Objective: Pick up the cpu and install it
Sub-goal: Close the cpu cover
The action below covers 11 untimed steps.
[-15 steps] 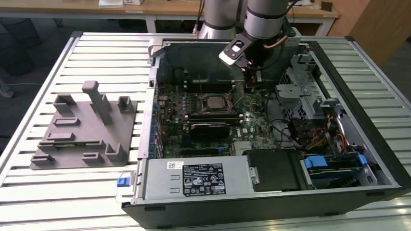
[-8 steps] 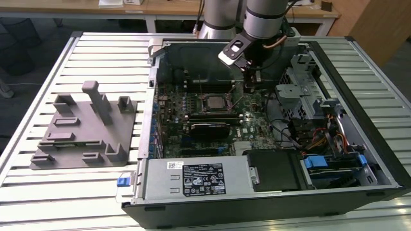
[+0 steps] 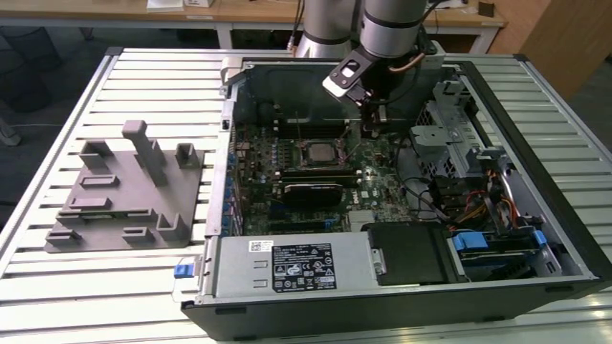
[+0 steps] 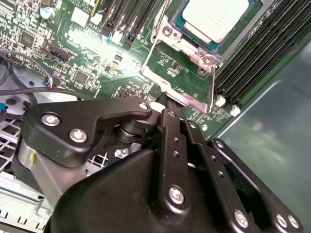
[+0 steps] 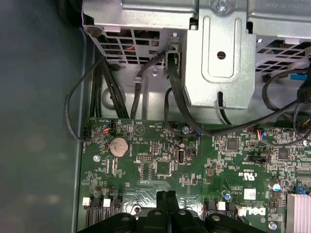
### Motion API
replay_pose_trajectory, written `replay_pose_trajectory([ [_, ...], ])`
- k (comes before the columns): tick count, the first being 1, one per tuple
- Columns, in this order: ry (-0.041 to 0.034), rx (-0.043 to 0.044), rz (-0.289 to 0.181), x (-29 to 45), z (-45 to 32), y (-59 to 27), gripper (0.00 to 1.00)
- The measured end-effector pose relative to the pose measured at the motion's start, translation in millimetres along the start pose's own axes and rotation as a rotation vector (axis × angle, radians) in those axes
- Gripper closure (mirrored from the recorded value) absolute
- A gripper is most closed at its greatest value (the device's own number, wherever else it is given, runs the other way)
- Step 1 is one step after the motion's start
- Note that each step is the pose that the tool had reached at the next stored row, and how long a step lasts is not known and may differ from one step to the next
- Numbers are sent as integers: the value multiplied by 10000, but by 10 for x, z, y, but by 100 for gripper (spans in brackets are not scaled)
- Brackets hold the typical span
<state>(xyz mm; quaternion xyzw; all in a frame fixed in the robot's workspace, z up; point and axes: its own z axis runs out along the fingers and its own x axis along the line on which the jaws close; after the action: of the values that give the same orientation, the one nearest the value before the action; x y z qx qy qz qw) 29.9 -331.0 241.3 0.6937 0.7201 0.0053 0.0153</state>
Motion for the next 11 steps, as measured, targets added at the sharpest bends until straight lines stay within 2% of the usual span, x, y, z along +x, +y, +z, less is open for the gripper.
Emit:
replay_pose_trajectory([
  [11, 0, 0, 0, 4, -2, -115, 89],
])
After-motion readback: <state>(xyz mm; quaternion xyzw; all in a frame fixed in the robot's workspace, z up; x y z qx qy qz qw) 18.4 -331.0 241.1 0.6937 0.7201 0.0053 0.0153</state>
